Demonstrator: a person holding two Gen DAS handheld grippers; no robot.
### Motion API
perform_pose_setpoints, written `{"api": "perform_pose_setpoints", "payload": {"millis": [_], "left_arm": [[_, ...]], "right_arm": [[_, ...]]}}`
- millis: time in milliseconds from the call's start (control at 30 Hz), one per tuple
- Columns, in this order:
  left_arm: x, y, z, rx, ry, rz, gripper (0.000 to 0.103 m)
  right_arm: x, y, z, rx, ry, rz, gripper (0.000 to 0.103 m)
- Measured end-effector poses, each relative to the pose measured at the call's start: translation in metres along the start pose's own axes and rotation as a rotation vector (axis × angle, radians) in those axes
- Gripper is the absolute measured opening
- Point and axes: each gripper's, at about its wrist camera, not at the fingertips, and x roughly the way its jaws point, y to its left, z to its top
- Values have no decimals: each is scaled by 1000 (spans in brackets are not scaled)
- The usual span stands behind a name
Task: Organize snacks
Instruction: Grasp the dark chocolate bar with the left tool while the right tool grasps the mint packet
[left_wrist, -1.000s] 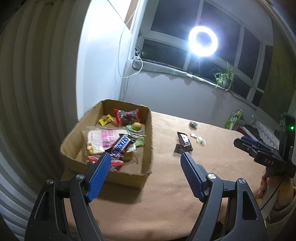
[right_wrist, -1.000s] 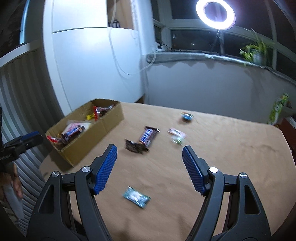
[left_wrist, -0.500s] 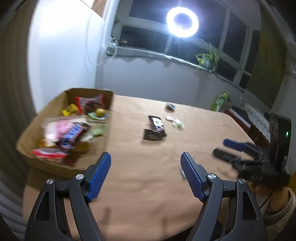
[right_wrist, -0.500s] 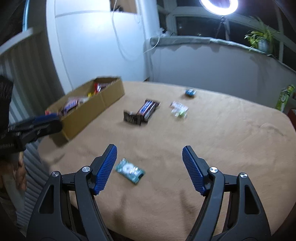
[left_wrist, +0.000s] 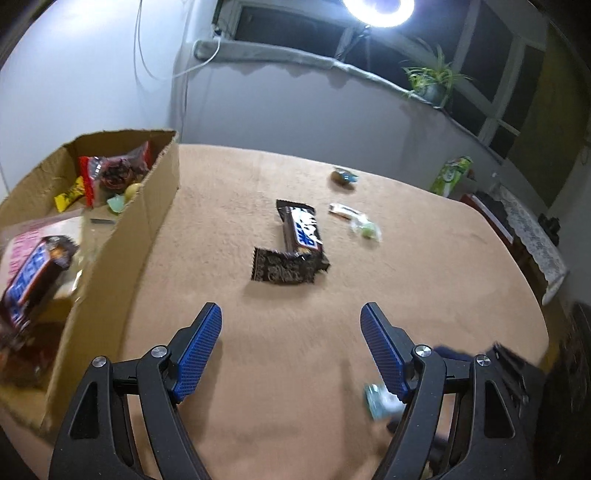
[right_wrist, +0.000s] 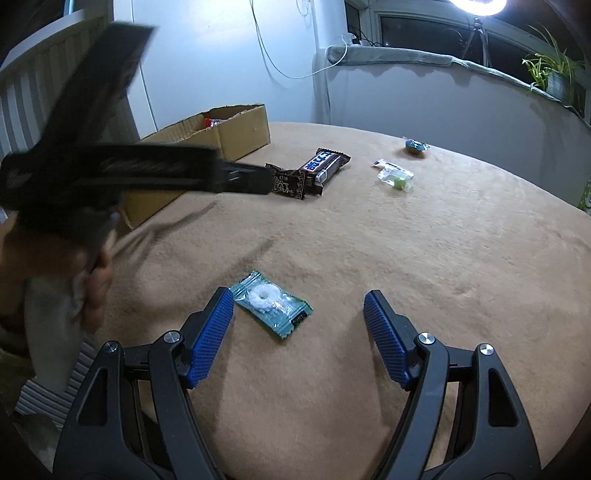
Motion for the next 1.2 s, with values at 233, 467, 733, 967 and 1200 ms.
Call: {"api": "perform_pose_setpoints", "payload": {"millis": [233,467,733,967,1200], "left_arm": [[31,-2,13,25,39,3,78],[40,-3,10,56,55,6,29],[25,-10,5,89,33,-49,9],[0,-8,-2,62,-12,-82,9],[-29,-6,-15,38,-45,-87,9]], "right_arm": [[7,4,3,-63,2,-6,62],[6,2,4,-72,3,3,20],[0,-5,3,-35,-2,10,10],[-18,-13,6,22,-43,2,10],[-34,-24,6,71,-69,-24,10]]}}
